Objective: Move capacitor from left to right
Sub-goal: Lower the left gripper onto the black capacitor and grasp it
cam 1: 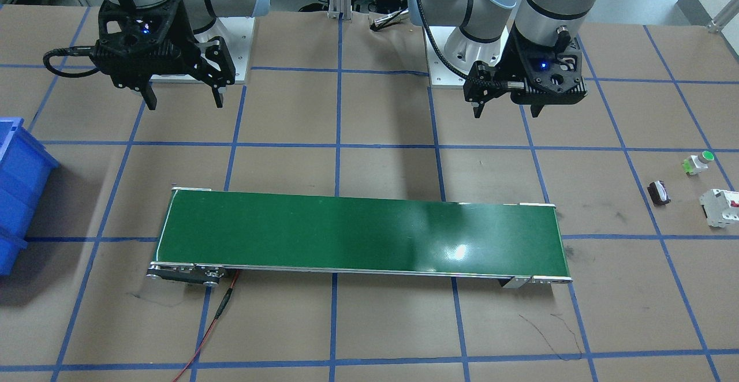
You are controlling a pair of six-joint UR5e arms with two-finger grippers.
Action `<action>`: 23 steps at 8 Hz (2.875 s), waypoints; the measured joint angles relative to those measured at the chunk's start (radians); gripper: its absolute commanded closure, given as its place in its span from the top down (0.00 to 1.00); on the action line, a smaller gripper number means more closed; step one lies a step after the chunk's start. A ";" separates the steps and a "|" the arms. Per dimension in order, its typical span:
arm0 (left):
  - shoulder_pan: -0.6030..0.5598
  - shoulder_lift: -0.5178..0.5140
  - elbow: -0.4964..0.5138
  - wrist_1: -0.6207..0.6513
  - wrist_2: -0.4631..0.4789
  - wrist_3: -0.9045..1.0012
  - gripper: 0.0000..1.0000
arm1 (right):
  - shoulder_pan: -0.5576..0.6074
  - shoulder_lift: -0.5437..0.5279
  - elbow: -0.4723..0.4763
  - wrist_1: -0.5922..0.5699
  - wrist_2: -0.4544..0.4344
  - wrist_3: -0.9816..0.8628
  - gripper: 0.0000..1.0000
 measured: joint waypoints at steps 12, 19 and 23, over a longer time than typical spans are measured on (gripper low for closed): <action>0.683 -0.266 -0.012 0.284 0.074 0.647 1.00 | 0.000 0.000 0.000 0.000 -0.001 -0.001 1.00; 0.811 -0.555 -0.015 0.462 0.117 0.679 0.98 | 0.000 0.000 0.000 -0.001 0.003 0.001 1.00; 0.812 -0.592 -0.020 0.465 0.131 0.688 0.87 | 0.000 0.000 0.000 0.001 0.004 0.001 1.00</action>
